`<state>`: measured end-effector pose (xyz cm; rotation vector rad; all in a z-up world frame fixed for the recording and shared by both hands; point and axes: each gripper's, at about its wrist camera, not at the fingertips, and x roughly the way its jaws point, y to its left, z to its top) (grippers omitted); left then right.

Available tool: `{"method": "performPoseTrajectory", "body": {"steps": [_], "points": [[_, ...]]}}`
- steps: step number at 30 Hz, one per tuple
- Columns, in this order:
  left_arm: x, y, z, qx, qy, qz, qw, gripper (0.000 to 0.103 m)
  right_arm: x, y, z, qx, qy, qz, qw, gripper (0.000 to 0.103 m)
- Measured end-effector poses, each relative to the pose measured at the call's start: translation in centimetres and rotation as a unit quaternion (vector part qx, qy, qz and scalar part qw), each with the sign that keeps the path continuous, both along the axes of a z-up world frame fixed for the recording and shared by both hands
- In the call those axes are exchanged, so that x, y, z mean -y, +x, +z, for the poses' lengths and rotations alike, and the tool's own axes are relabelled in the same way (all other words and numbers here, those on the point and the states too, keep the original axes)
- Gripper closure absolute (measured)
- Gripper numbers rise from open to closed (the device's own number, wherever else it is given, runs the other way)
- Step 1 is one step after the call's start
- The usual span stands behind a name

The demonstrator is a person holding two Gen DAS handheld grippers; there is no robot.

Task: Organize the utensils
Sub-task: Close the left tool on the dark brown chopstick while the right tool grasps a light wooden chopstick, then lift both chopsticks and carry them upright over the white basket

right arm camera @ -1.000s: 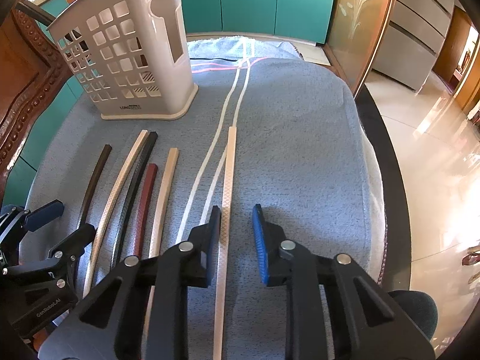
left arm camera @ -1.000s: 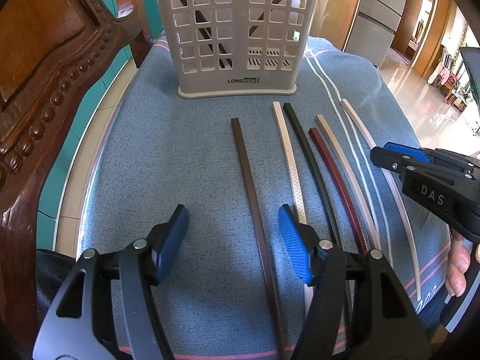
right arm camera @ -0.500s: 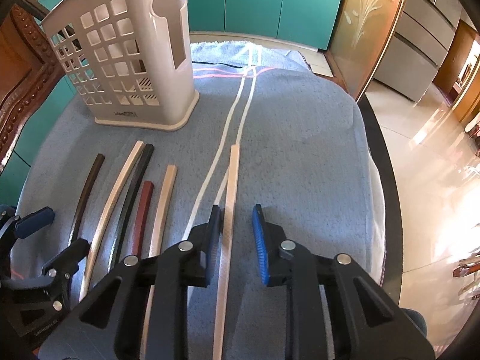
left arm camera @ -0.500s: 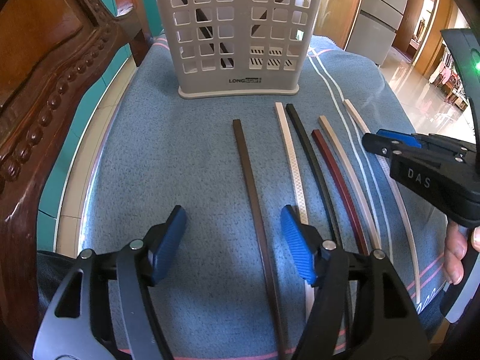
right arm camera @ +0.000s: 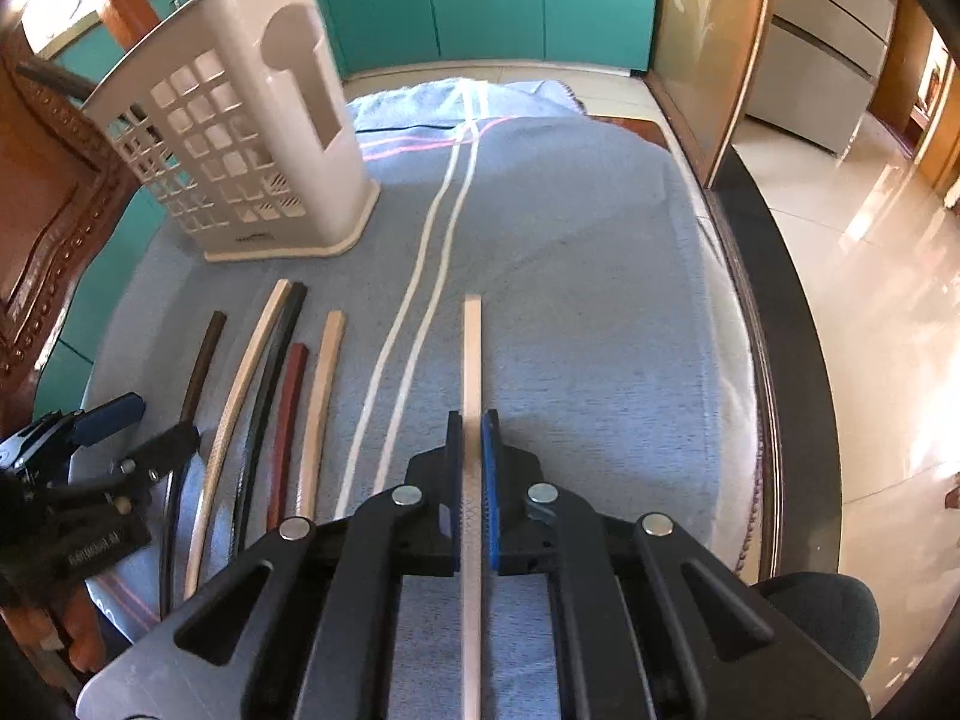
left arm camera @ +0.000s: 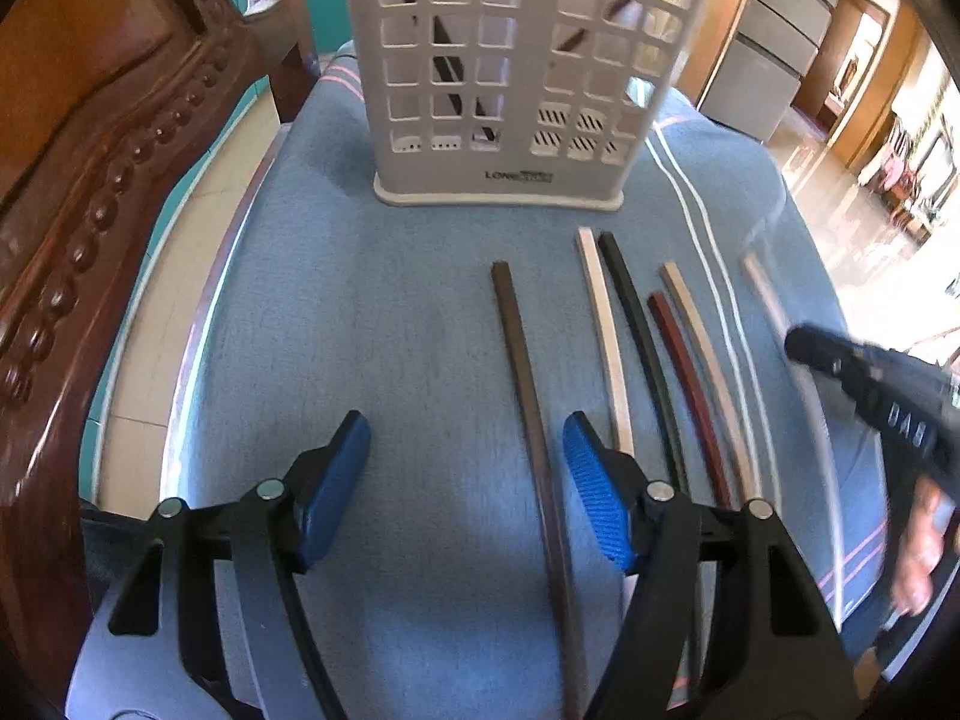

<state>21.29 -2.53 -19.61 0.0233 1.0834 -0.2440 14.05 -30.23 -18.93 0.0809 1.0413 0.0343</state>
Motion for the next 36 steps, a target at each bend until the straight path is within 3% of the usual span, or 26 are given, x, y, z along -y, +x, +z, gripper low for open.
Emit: {"method": "performPoseTrajectory", "body": {"steps": [5, 8, 19, 33, 36], "points": [[-0.2, 2.8, 0.0, -0.008, 0.008, 0.008, 0.9999, 0.035, -0.8, -0.1, -0.3, 0.001, -0.018, 0.008, 1.0, 0.092], [0.6, 3.6, -0.2, -0.003, 0.04, 0.007, 0.9992, 0.035, -1.2, -0.1, -0.8, -0.005, -0.031, 0.011, 0.999, 0.088], [-0.2, 6.0, 0.0, -0.007, 0.044, 0.01, 0.999, 0.034, -2.4, 0.1, -1.1, 0.006, -0.063, 0.019, 0.998, 0.082], [1.4, 2.9, -0.1, 0.002, 0.044, 0.012, 0.999, 0.034, -2.4, -0.2, -1.0, 0.008, -0.064, 0.02, 0.998, 0.081], [1.6, 2.5, 0.0, 0.002, 0.042, 0.005, 0.9991, 0.044, -2.3, -0.2, -0.9, 0.005, -0.046, 0.031, 0.998, 0.093]]}}
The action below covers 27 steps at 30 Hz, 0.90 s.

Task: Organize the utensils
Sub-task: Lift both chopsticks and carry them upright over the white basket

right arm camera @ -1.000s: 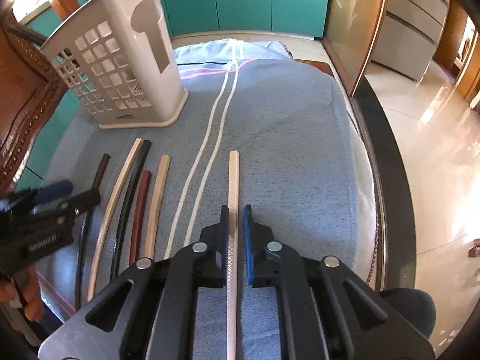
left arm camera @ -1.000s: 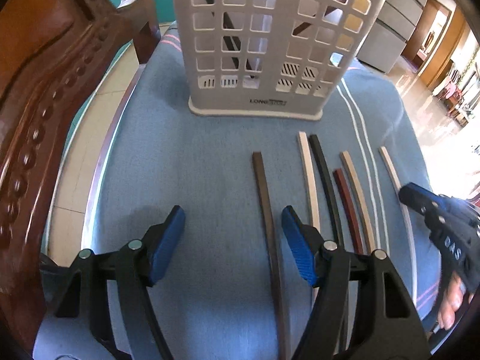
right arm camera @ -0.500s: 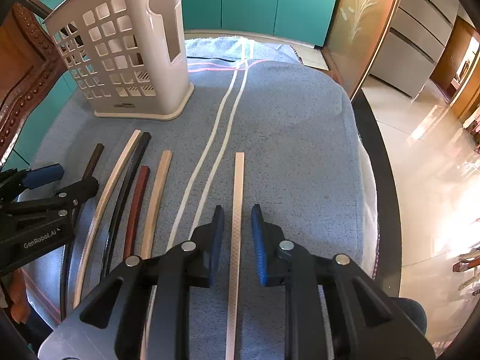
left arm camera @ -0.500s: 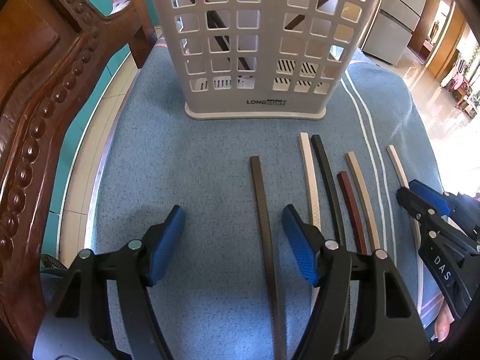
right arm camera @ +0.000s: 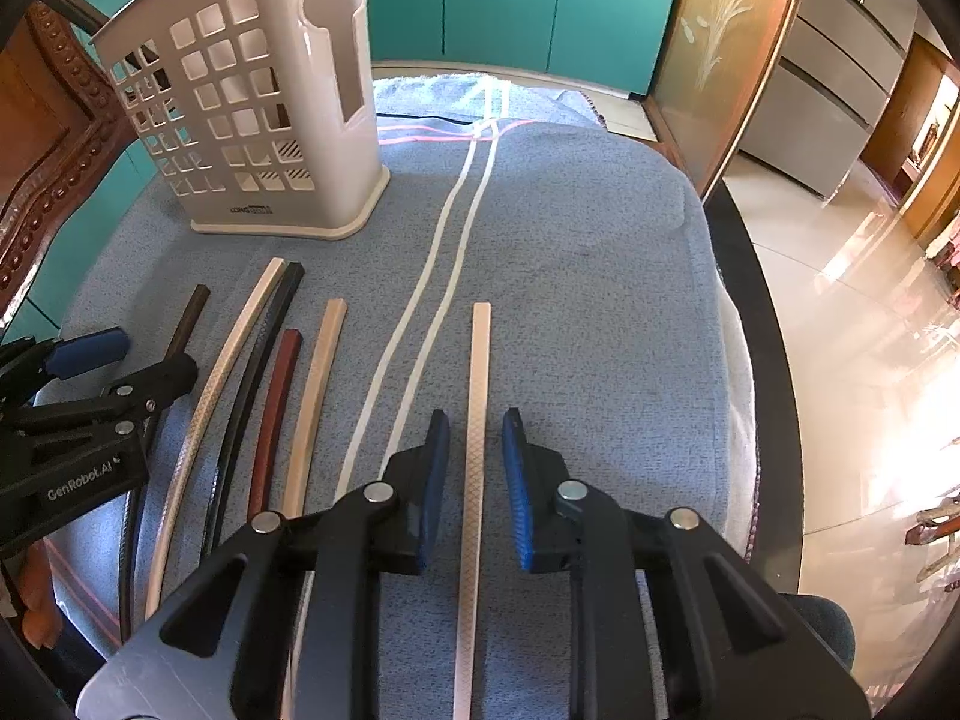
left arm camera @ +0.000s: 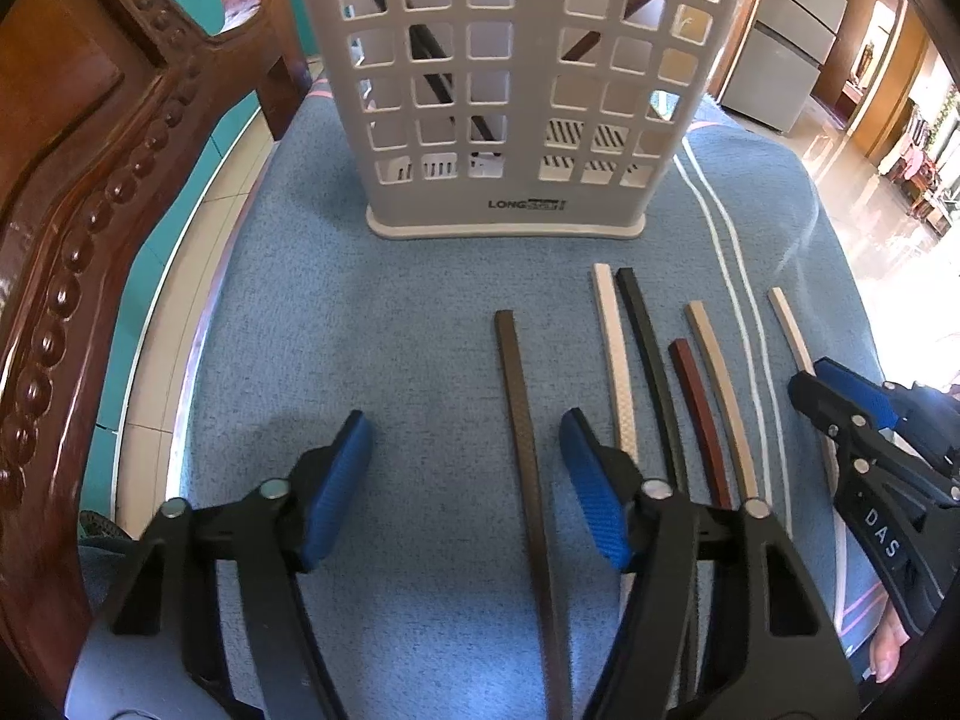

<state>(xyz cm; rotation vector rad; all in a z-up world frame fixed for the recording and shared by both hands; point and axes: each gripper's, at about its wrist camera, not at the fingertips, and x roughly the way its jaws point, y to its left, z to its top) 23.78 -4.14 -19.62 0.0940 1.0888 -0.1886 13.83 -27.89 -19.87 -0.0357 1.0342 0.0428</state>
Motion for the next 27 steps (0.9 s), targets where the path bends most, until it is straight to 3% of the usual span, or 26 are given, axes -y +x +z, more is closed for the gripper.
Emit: {"method": "performPoseTrajectory", "body": {"steps": [2, 3, 5, 8, 12, 19, 27], "points": [[0.5, -0.5, 0.4, 0.001, 0.0, -0.003, 1.0, 0.064, 0.0, -0.1, 0.1, 0.001, 0.004, 0.003, 1.0, 0.097], [0.6, -0.5, 0.6, 0.001, 0.0, -0.004, 1.0, 0.069, 0.0, -0.1, 0.1, 0.002, 0.006, 0.005, 1.0, 0.097], [0.5, -0.5, 0.8, -0.005, -0.013, -0.007, 0.9999, 0.094, 0.3, -0.3, 0.4, 0.006, 0.028, 0.004, 1.0, 0.097], [-0.2, -0.5, 1.2, -0.017, -0.044, -0.001, 0.9989, 0.095, 0.6, -1.1, 2.0, 0.037, 0.033, 0.005, 0.999, 0.097], [-0.7, -1.5, 3.3, 0.008, -0.053, -0.002, 0.9986, 0.096, 0.8, -2.1, 4.9, 0.077, 0.034, 0.011, 0.996, 0.097], [-1.4, -4.4, 10.8, 0.095, -0.074, -0.018, 0.9925, 0.096, 1.3, -4.5, 11.5, 0.153, 0.074, 0.032, 0.985, 0.097], [-3.2, -7.5, 18.7, 0.183, -0.105, -0.03, 0.977, 0.096, 2.1, -7.2, 18.2, 0.228, 0.113, 0.063, 0.965, 0.097]]}}
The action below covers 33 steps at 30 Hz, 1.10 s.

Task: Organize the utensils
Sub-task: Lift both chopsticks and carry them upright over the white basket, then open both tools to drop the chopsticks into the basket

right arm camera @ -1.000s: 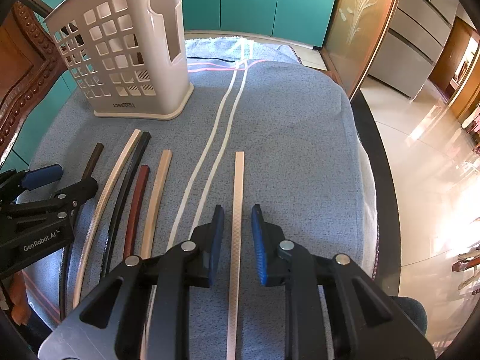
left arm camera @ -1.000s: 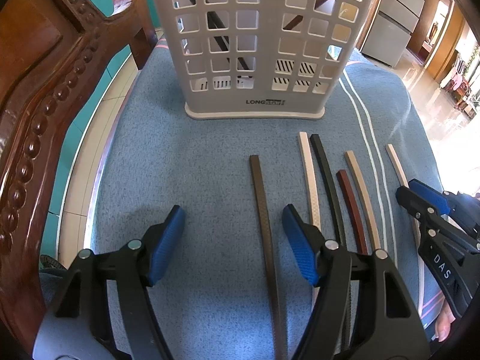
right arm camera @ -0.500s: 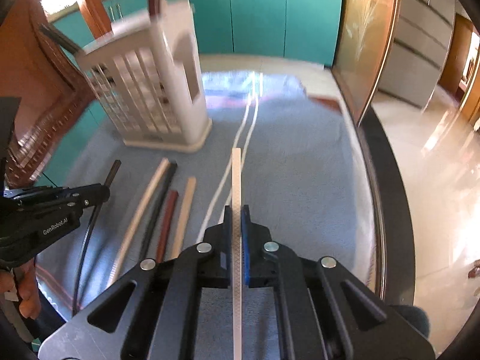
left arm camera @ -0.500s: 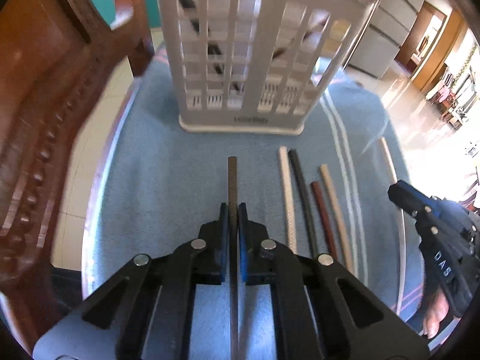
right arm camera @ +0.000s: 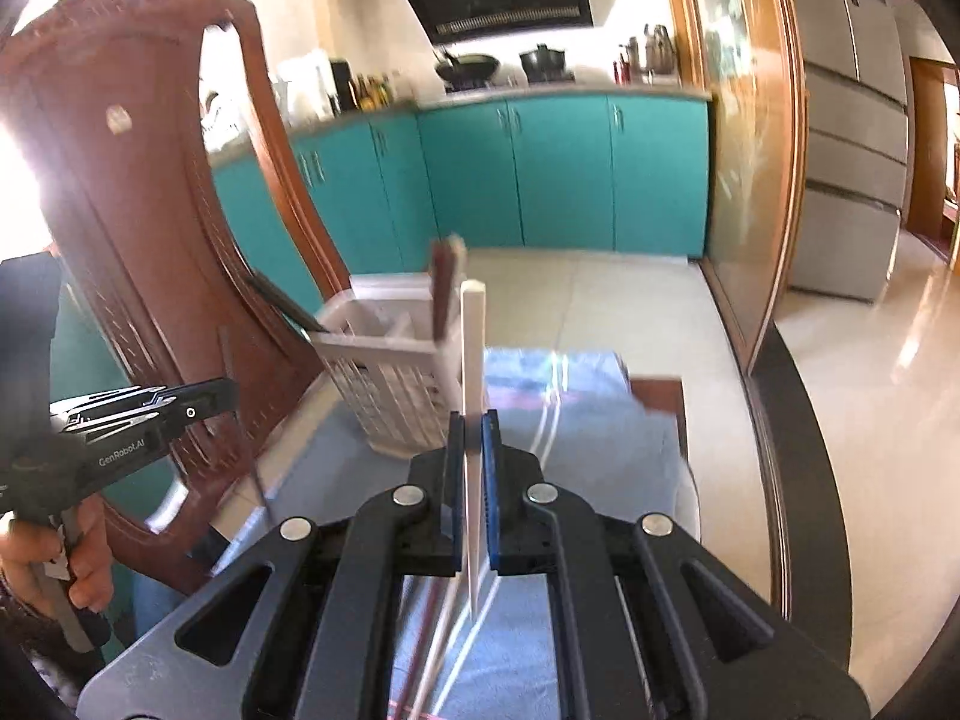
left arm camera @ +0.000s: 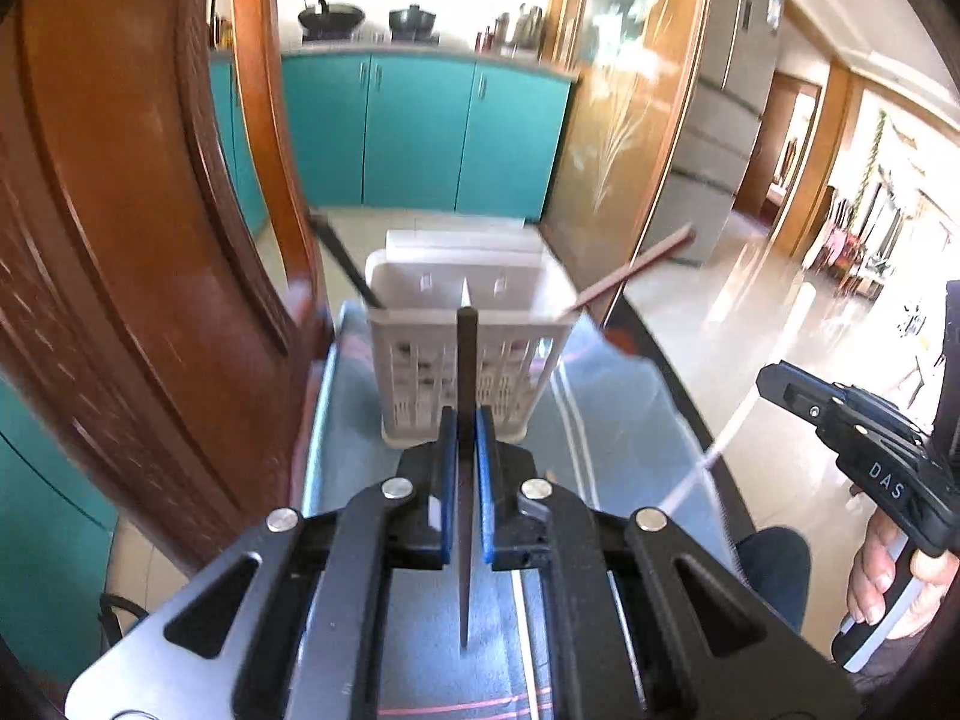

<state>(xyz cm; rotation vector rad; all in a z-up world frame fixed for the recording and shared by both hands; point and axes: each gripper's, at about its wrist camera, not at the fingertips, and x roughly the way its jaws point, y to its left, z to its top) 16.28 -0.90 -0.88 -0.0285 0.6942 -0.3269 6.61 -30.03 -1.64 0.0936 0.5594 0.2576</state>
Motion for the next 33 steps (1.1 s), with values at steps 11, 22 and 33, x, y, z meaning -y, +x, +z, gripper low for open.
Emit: {"method": "performPoseTrajectory", "body": {"steps": [11, 22, 33], "points": [[-1.7, 1.0, 10.7, 0.085, -0.052, 0.01, 0.995, 0.096, -1.4, 3.6, 9.5, 0.091, 0.049, 0.044, 0.994, 0.097], [-2.3, 3.7, 15.7, 0.153, -0.094, 0.069, 0.9814, 0.096, -4.7, 8.2, 7.9, 0.112, -0.015, -0.022, 0.993, 0.097], [-0.1, 8.4, 9.3, 0.133, -0.04, 0.124, 0.9825, 0.096, -5.7, 7.7, 2.4, 0.087, -0.029, -0.001, 0.996, 0.097]]}}
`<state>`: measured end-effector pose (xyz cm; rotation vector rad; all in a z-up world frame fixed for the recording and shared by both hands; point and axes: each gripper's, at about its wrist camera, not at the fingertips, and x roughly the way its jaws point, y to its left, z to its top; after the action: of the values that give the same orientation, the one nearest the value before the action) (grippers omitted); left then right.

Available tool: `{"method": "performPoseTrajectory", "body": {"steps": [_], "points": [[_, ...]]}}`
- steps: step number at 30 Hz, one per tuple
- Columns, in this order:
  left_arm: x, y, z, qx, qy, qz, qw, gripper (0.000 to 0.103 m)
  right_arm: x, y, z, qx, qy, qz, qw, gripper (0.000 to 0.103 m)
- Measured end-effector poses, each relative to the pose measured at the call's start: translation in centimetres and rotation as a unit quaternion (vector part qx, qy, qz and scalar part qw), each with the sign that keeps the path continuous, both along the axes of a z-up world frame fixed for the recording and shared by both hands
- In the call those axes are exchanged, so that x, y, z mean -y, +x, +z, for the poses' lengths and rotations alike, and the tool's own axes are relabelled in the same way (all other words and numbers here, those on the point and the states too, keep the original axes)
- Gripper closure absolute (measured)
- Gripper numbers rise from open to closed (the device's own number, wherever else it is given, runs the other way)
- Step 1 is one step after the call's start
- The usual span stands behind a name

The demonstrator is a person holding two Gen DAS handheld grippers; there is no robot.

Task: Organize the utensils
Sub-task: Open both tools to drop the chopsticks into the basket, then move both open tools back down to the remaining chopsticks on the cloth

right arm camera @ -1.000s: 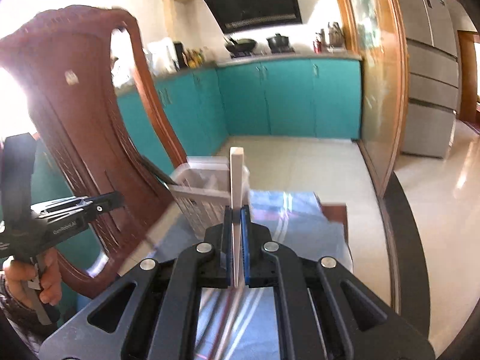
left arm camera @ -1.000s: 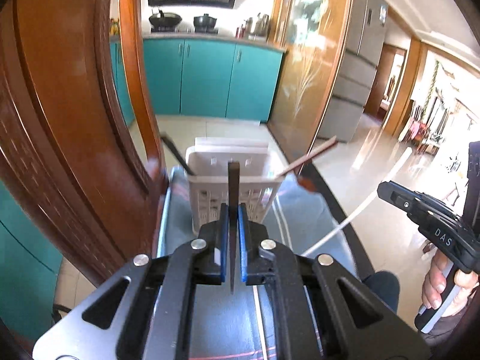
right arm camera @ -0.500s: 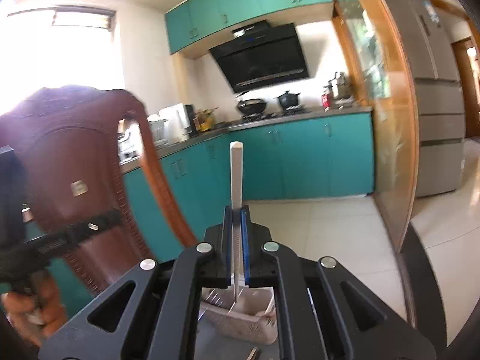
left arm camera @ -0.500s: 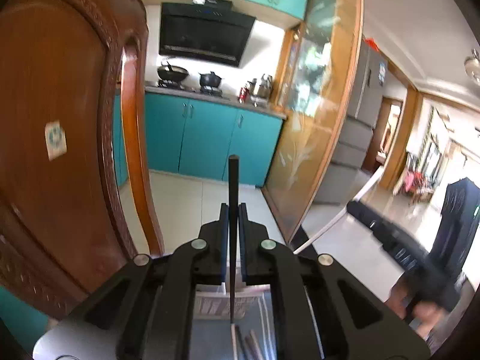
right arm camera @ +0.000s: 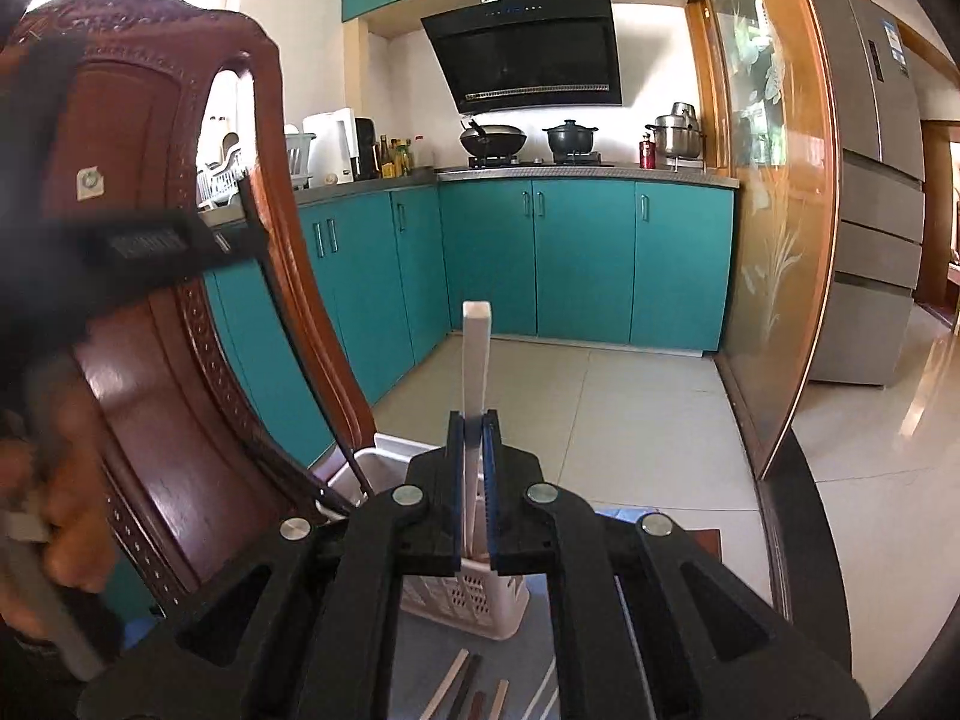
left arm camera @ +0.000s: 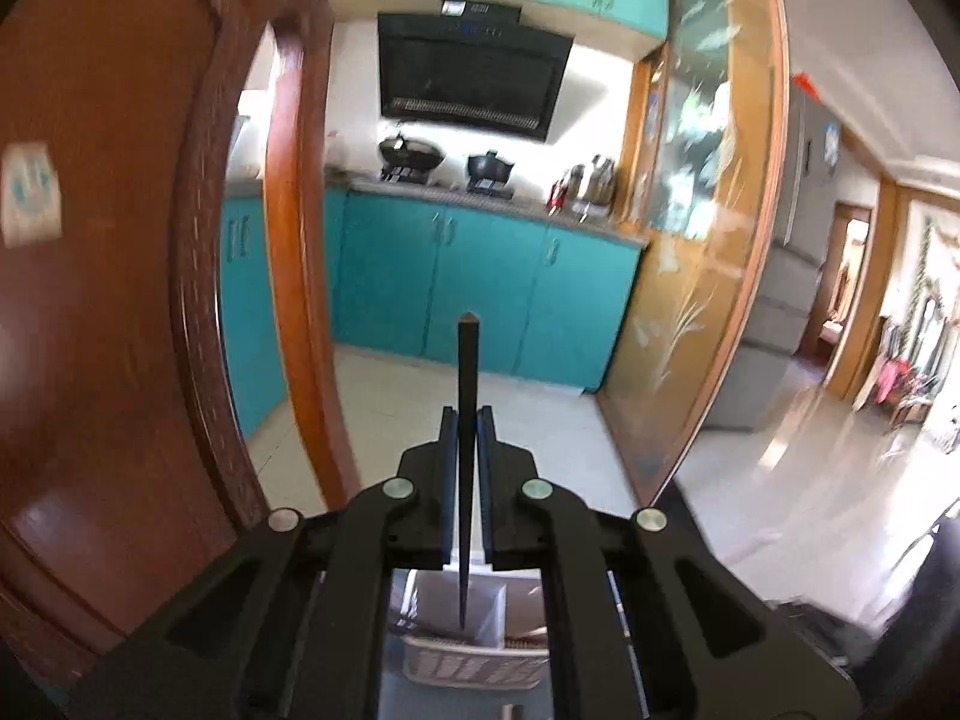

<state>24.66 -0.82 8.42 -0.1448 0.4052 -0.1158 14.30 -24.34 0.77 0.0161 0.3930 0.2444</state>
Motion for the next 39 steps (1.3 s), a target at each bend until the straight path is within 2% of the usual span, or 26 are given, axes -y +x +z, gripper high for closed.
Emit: {"method": "performPoseTrajectory", "body": {"steps": [3, 5, 8, 11, 13, 15, 17, 18, 20, 24, 27, 30, 33, 36, 39], "points": [[0.1, 0.6, -2.1, -0.026, 0.001, -0.003, 0.9996, 0.096, 0.6, -0.9, -0.2, 0.01, -0.003, -0.009, 1.0, 0.095], [0.1, 0.7, -3.2, -0.036, 0.002, -0.005, 0.9993, 0.096, 1.1, -1.9, 0.3, 0.023, 0.005, -0.011, 1.0, 0.087], [-0.1, 0.4, -4.4, -0.047, 0.001, -0.01, 0.9988, 0.096, 2.2, -3.9, 1.1, 0.052, 0.019, -0.011, 0.998, 0.08], [-0.4, -0.4, -5.0, -0.05, -0.003, -0.016, 0.9986, 0.096, 3.6, -6.9, 1.3, 0.076, 0.041, 0.015, 0.996, 0.078], [-0.5, -1.6, -5.2, -0.044, 0.0, -0.022, 0.9988, 0.094, 4.3, -8.4, 0.4, 0.069, 0.049, 0.037, 0.996, 0.074], [-0.4, -3.0, -5.4, -0.041, 0.004, -0.035, 0.9985, 0.089, 4.6, -9.1, -1.4, 0.042, 0.042, 0.05, 0.997, 0.071], [-0.4, -4.3, -5.7, -0.04, 0.002, -0.047, 0.9981, 0.078, 4.6, -8.1, -5.1, -0.033, 0.033, 0.058, 0.997, 0.069], [-0.5, -4.9, -5.9, -0.038, 0.002, -0.052, 0.9979, 0.076, 4.5, -7.3, -6.6, -0.067, 0.028, 0.051, 0.996, 0.069], [-0.4, -6.2, -6.8, -0.043, 0.009, -0.062, 0.9971, 0.071, 4.3, -5.3, -11.1, -0.159, 0.009, 0.018, 0.987, 0.069], [0.4, -7.3, -10.3, -0.088, 0.041, -0.082, 0.9919, 0.065, 3.7, -3.2, -17.2, -0.26, 0.013, 0.003, 0.965, 0.069], [0.5, -7.2, -13.0, -0.13, 0.057, -0.085, 0.9862, 0.065, 2.6, -2.7, -19.0, -0.288, -0.009, -0.006, 0.958, 0.069], [0.1, -7.3, -14.8, -0.161, 0.049, -0.081, 0.9824, 0.065, 1.8, -2.4, -20.0, -0.307, -0.028, -0.015, 0.951, 0.069], [0.2, -7.4, -15.3, -0.166, 0.055, -0.076, 0.9816, 0.061, 1.3, -2.4, -20.2, -0.306, -0.043, -0.024, 0.951, 0.069], [0.2, -7.5, -15.3, -0.164, 0.06, -0.079, 0.9814, 0.057, 1.8, -2.3, -20.6, -0.298, -0.081, -0.058, 0.949, 0.069], [0.7, -7.4, -15.2, -0.163, 0.062, -0.084, 0.981, 0.053, 3.0, -2.6, -20.6, -0.299, -0.073, -0.075, 0.949, 0.069]]}}
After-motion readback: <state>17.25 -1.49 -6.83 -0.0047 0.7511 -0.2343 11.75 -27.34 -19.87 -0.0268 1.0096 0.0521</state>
